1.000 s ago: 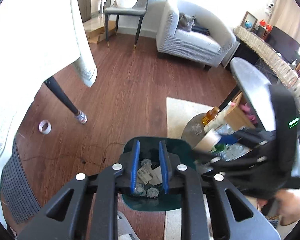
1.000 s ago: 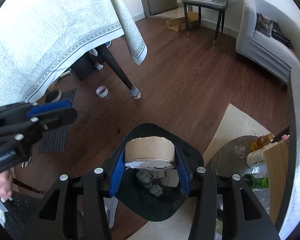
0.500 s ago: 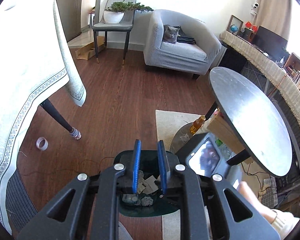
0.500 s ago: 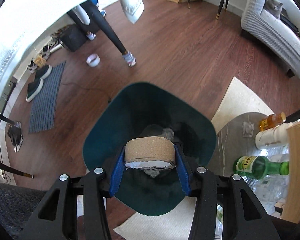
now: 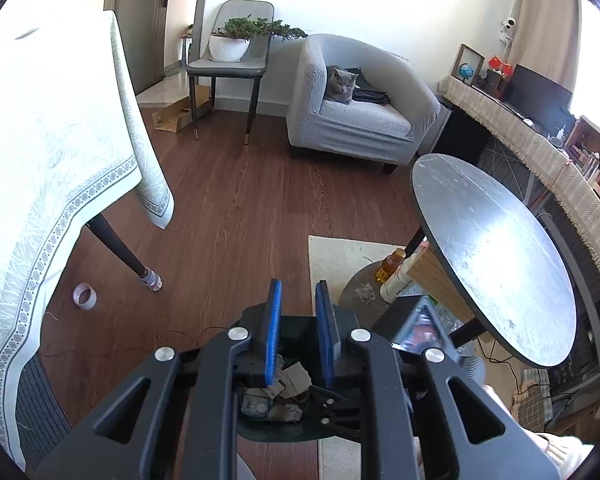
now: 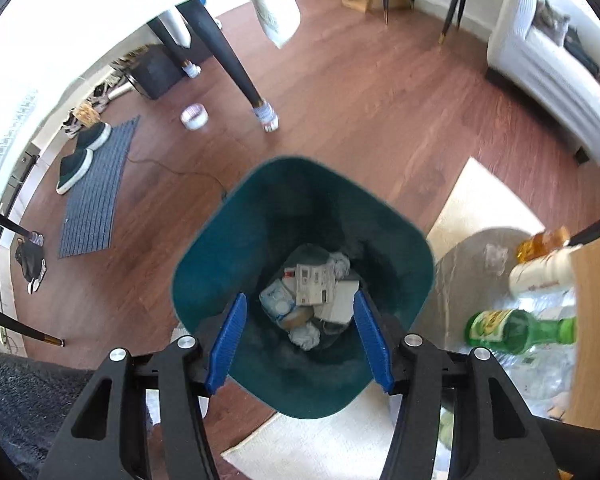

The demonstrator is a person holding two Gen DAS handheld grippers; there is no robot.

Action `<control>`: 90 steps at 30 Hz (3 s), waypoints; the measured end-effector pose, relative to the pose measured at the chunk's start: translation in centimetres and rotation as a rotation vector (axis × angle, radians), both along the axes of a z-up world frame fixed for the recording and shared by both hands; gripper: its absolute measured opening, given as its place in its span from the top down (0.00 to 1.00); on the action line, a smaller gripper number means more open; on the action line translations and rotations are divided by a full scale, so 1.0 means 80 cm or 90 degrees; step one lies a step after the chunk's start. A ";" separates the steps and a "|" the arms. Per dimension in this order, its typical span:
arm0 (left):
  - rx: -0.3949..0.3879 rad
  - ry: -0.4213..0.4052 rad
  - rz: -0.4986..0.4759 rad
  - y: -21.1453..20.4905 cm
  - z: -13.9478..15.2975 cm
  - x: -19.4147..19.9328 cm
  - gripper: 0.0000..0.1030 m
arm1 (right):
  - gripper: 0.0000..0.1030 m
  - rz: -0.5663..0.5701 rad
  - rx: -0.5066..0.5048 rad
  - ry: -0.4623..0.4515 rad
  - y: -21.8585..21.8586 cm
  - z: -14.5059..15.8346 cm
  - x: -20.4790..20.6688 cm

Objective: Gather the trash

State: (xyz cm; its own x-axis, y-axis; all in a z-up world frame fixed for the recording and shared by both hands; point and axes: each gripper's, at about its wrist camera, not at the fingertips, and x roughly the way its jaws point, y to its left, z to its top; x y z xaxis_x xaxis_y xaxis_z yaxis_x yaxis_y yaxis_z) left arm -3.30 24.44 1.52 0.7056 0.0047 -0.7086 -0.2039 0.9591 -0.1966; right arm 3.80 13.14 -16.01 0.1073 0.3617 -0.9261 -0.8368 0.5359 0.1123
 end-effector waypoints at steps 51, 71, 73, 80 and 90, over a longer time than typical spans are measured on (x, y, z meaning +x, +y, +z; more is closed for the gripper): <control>0.137 -0.050 0.022 -0.161 -0.003 -0.017 0.05 | 0.03 -0.295 0.221 -0.240 -0.371 0.219 0.030; 0.137 -0.034 0.033 -0.159 -0.008 -0.016 0.05 | 0.03 -0.286 0.231 -0.232 -0.389 0.224 0.028; 0.136 -0.035 0.033 -0.159 -0.008 -0.017 0.05 | 0.03 -0.283 0.231 -0.232 -0.387 0.225 0.028; 0.134 -0.031 0.033 -0.159 -0.010 -0.016 0.05 | 0.03 -0.281 0.236 -0.229 -0.387 0.226 0.028; 0.134 -0.027 0.033 -0.159 -0.010 -0.013 0.05 | 0.03 -0.279 0.234 -0.229 -0.386 0.226 0.027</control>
